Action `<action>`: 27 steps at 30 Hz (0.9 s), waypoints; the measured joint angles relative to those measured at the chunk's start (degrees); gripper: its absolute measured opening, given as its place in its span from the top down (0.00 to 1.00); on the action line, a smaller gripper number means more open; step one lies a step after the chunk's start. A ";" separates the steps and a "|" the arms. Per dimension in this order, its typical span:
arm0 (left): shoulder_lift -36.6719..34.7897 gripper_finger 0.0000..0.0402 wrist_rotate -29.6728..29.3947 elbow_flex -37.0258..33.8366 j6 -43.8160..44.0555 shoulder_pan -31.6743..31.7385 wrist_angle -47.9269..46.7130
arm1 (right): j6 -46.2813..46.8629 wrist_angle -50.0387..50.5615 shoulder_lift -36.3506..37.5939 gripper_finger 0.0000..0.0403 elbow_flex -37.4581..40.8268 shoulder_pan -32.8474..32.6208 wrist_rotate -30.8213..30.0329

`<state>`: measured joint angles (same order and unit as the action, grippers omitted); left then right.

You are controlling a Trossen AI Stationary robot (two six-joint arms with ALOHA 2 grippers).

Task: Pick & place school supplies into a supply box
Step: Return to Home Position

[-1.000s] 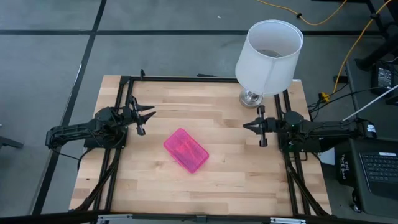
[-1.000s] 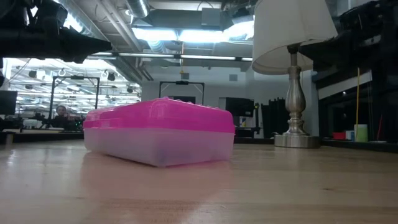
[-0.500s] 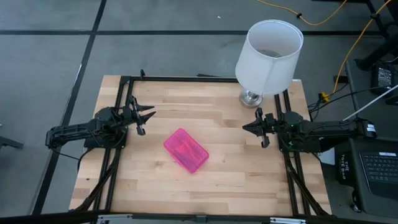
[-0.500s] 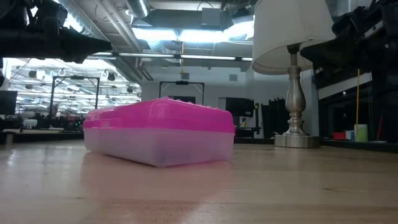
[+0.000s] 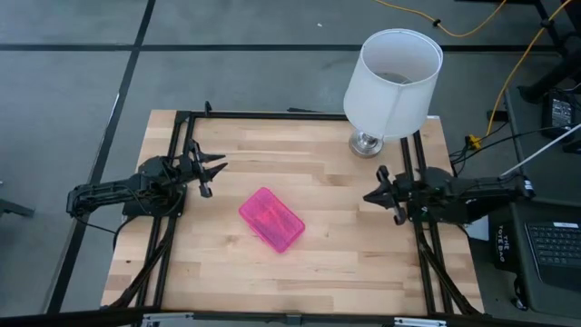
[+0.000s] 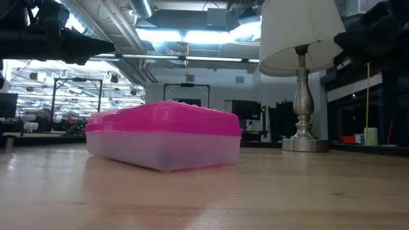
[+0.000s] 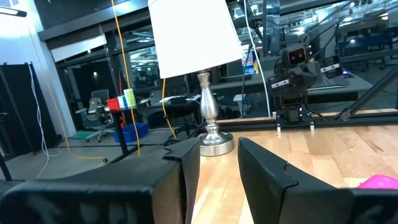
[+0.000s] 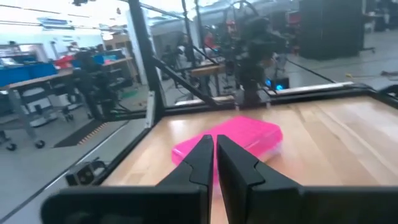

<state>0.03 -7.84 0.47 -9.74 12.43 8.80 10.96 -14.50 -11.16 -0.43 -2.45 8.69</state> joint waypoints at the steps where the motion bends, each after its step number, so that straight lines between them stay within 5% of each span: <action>1: 0.00 0.75 0.00 0.00 0.00 0.00 0.02 | -0.07 1.05 1.40 0.94 0.00 -0.43 0.00; 27: 0.00 0.75 0.00 0.00 -0.02 0.02 0.00 | -0.07 2.49 4.55 0.94 0.02 -0.97 -0.04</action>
<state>0.03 -7.84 0.47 -9.76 12.45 8.80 10.90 -12.01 -6.61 -0.40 -3.42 8.64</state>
